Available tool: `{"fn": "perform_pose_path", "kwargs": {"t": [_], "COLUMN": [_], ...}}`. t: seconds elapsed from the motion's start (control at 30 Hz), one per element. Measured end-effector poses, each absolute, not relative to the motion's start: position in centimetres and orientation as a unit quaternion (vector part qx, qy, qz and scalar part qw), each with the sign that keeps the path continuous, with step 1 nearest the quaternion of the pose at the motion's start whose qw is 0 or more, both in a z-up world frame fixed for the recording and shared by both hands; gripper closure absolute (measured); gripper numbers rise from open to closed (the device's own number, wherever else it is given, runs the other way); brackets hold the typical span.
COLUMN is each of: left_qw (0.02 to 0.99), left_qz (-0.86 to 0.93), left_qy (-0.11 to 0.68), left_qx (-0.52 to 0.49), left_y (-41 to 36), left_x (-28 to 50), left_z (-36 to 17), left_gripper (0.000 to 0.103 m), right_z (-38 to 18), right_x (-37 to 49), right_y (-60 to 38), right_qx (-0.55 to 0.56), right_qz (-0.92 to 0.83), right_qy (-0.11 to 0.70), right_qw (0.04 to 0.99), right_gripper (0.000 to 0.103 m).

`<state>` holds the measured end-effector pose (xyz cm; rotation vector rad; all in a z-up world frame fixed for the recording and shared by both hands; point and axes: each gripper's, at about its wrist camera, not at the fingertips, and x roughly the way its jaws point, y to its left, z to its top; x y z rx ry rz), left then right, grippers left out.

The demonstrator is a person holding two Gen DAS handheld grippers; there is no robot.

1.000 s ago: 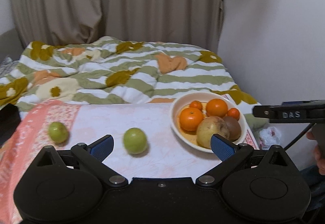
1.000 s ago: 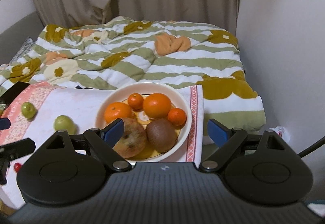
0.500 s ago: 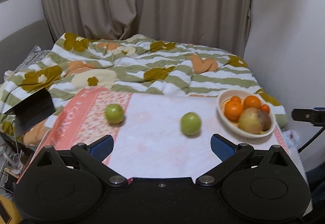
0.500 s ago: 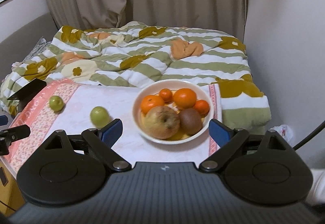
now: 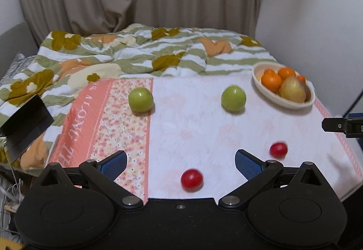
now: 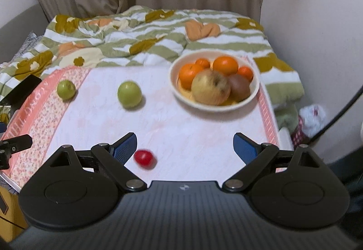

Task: Organize fruits
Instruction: 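Withdraw both tools and move them toward the red cherry tomatoes, then grasp a red cherry tomato with the left tool while the right tool grasps the other tomato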

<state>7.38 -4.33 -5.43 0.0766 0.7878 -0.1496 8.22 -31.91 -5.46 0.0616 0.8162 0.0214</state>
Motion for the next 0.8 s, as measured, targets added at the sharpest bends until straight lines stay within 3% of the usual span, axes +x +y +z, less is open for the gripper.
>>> {"fn": "perform_pose_path", "kwargs": {"t": [0.13, 0.23, 0.37, 0.73, 0.8], "left_qw": [0.913, 0.907, 0.899, 0.887, 0.887], "left_qz": [-0.097, -0.112, -0.133, -0.155, -0.155], "left_qy": [0.393, 0.403, 0.411, 0.427, 0.427], "left_qx": [0.047, 0.057, 0.07, 0.085, 0.084], "left_y": [-3.7, -3.6, -4.0, -5.1, -5.1], "left_x": [7.9, 8.6, 9.2, 10.0, 10.2], "left_z": [-7.7, -9.3, -11.2, -13.6, -13.6], "left_gripper": [0.003, 0.014, 0.021, 0.068, 0.068], "right_z": [-7.7, -9.0, -10.7, -13.1, -13.3], "right_x": [7.9, 7.9, 8.4, 10.1, 10.4], "right_y": [-30.0, -28.8, -27.9, -26.8, -26.8], "right_qx": [0.029, 0.029, 0.027, 0.017, 0.017], "right_qz": [-0.004, -0.006, -0.003, 0.012, 0.015], "right_qy": [0.408, 0.412, 0.417, 0.432, 0.435], "right_qw": [0.912, 0.911, 0.908, 0.901, 0.9], "right_gripper": [0.0, 0.0, 0.0, 0.0, 0.003]}}
